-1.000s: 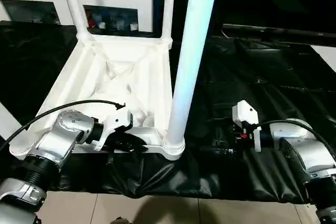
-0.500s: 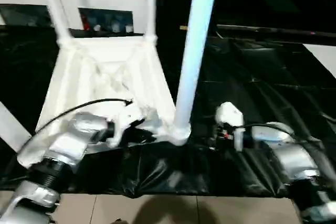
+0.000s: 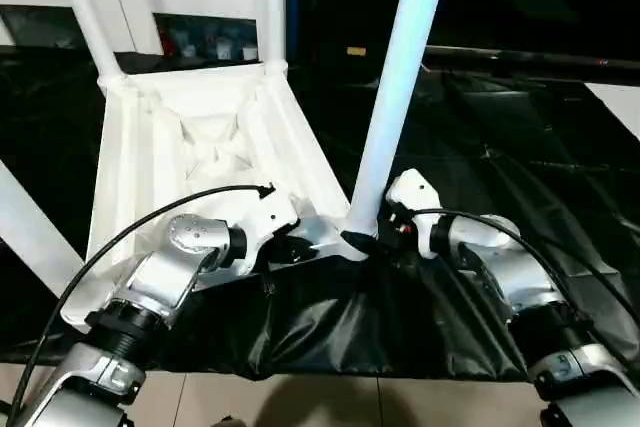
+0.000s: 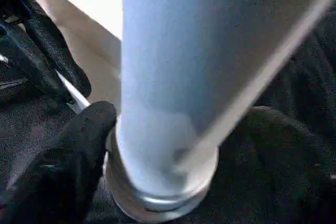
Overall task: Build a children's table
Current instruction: Rotate leg to tighten
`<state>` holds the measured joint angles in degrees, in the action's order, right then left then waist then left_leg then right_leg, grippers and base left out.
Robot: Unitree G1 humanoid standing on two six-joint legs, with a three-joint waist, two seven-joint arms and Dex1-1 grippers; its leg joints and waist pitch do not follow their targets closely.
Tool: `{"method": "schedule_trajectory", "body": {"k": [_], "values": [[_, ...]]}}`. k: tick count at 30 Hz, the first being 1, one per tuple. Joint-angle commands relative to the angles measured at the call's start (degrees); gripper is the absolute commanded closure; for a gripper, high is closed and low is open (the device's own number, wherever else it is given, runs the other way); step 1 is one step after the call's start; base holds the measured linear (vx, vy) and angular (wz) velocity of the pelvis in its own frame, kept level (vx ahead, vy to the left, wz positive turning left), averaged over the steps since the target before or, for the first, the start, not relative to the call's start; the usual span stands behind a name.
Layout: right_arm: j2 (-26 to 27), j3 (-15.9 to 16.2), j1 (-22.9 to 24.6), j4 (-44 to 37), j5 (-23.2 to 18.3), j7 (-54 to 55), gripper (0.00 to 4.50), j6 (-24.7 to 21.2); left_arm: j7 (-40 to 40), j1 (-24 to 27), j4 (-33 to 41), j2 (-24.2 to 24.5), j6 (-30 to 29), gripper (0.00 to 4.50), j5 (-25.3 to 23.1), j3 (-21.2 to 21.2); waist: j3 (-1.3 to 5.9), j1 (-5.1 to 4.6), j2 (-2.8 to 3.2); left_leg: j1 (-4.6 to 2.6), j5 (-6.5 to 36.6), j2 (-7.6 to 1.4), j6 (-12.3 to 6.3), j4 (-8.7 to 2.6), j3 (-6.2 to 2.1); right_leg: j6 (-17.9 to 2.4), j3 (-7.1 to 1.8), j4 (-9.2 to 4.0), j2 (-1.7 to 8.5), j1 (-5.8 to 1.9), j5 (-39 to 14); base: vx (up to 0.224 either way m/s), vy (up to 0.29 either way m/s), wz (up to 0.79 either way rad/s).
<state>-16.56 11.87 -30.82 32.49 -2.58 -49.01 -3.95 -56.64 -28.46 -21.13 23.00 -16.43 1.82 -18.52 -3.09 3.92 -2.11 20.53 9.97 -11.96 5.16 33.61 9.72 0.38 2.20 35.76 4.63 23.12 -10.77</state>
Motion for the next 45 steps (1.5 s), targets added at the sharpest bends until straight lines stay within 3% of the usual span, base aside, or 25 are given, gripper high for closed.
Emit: {"method": "schedule_trajectory", "body": {"k": [1, 17, 21, 22, 23, 27, 29, 31, 33, 34, 36, 37, 41, 45], "values": [[-0.5, -0.7, -1.2, 1.7, 0.6, 1.1, 0.49, 1.0, -0.1, 0.8, -1.4, -0.8, -0.1, 4.50, -0.1, -0.6, 3.28, 0.09, 0.21, -0.39, 19.0, -0.66, 0.48, -4.32, 0.05, -10.2, -1.70, -5.25, 2.53, -1.89, -19.9, 0.000, 0.000, 0.00], [1.7, -1.1, -1.9, 6.1, 0.8, 2.9, 1.76, 3.8, 2.5, -0.4, -4.4, -1.8, 2.1, 4.50, -1.3, 0.5, 2.85, -0.34, 0.12, -0.51, 22.8, -0.60, 0.84, -4.57, -0.22, -8.0, -1.59, -6.20, 2.63, -1.29, -27.4, 0.000, 0.000, 0.00], [7.6, -2.6, 0.1, 7.3, 2.4, 16.3, 1.80, 1.8, 13.1, -2.2, -7.3, -8.1, 0.8, 4.50, -3.0, 1.6, 2.70, -0.63, -0.07, -0.56, 22.9, -0.50, 1.54, -4.68, -0.32, -6.3, -1.53, -6.62, 2.64, -1.04, -30.7, 0.000, 0.000, 0.00], [9.1, -3.1, 0.4, 7.6, 2.3, 18.9, 1.81, 1.1, 15.0, -2.6, -7.8, -9.5, 0.5, 4.50, -3.2, 1.7, 2.96, -0.57, -0.07, -0.68, 22.8, -0.49, 1.70, -4.70, -0.49, -6.0, -1.38, -6.67, 2.78, -1.21, -31.0, 0.000, 0.000, 0.00], [10.5, -3.4, 0.6, 7.9, 2.2, 20.8, 1.81, 0.5, 16.9, -3.1, -8.4, -10.9, 0.1, 4.50, -3.3, 2.0, 3.05, -0.71, -0.08, -0.36, 22.0, -0.48, 1.64, -4.88, -0.50, -6.1, -1.35, -6.52, 2.68, -1.45, -29.4, 0.000, 0.000, 0.00], [17.4, -2.4, -1.1, 11.0, 3.2, 27.6, 1.81, 2.8, 20.4, -5.6, -10.8, -17.0, 0.5, 4.50, -3.6, 1.0, 3.10, -0.77, 0.17, -0.49, 22.3, -0.37, 1.35, -4.90, -0.29, -6.4, -1.37, -6.67, 2.61, -1.17, -27.3, 0.000, 0.000, 0.00], [19.3, -1.8, -2.4, 11.9, 2.9, 26.9, 1.81, 4.2, 20.4, -6.4, -12.1, -18.0, 2.1, 4.50, -4.5, 0.2, 3.30, -0.84, -0.03, -0.42, 22.3, -0.28, 0.96, -4.88, -0.30, -6.1, -1.33, -6.64, 2.62, -1.27, -26.4, 0.000, 0.000, 0.00], [19.3, -1.8, -2.7, 11.9, 2.9, 26.6, 1.81, 4.5, 20.0, -6.5, -12.4, -17.8, 2.7, 4.50, -4.7, 0.2, 3.27, -0.80, -0.02, -0.32, 21.9, -0.36, 0.47, -4.90, -0.20, -6.4, -1.42, -6.59, 2.59, -1.34, -24.8, 0.000, 0.000, 0.00], [18.7, -3.1, -2.7, 11.2, 1.4, 24.4, 1.10, 3.9, 18.3, -6.2, -12.0, -16.8, 4.3, 4.50, -4.7, 0.4, 3.24, -0.72, -0.19, -0.30, 21.9, -0.33, 0.09, -4.91, -0.09, -6.4, -1.42, -6.67, 2.60, -1.36, -24.9, 0.000, 0.000, 0.00], [17.4, -4.0, -2.4, 10.4, -0.1, 21.5, 1.10, 3.4, 16.2, -5.5, -11.1, -15.4, 5.4, 4.50, -4.3, 0.6, 3.30, -0.69, -0.50, -0.29, 21.8, -0.34, -0.32, -4.89, -0.02, -6.2, -1.42, -6.73, 2.65, -1.43, -25.2, 0.000, 0.000, 0.00], [15.5, -4.0, -1.8, 9.4, 0.0, 19.3, 0.84, 3.4, 14.5, -4.7, -10.1, -14.0, 6.1, 4.50, -3.7, 0.8, 3.27, -0.57, -0.35, 0.12, 20.4, -0.49, -0.77, -5.05, -0.13, -6.3, -1.41, -6.58, 2.79, -1.74, -24.8, 0.000, 0.000, 0.00], [14.8, -4.0, -1.6, 9.0, 0.2, 18.7, 0.84, 3.4, 13.9, -4.4, -9.8, -13.4, 6.6, 4.50, -3.5, 0.8, 3.26, -0.53, -0.34, -0.01, 20.2, -0.48, -0.80, -5.00, -0.02, -6.3, -1.43, -6.67, 2.75, -1.60, -24.9, 0.000, 0.000, 0.00], [8.1, -0.3, 0.3, 6.8, 2.7, 9.5, 0.67, 9.1, 5.6, -1.9, -7.2, -9.6, 9.7, 4.50, -1.6, 1.3, 3.43, -0.08, -0.46, 0.20, 16.8, -0.64, -1.68, -4.84, 0.24, -7.2, -1.47, -6.43, 2.95, -1.93, -22.1, 0.000, 0.000, 0.00], [4.5, -1.1, 1.6, 4.3, 0.0, 1.9, 0.67, 8.7, -1.0, -0.4, -5.3, -6.9, 11.1, 4.50, 0.2, 1.0, 3.74, 0.07, -0.13, 0.03, 13.4, -0.93, -2.45, -4.63, 0.49, -10.4, -1.64, -5.30, 2.65, -2.21, -13.1, 0.000, 0.000, 0.00]]}}
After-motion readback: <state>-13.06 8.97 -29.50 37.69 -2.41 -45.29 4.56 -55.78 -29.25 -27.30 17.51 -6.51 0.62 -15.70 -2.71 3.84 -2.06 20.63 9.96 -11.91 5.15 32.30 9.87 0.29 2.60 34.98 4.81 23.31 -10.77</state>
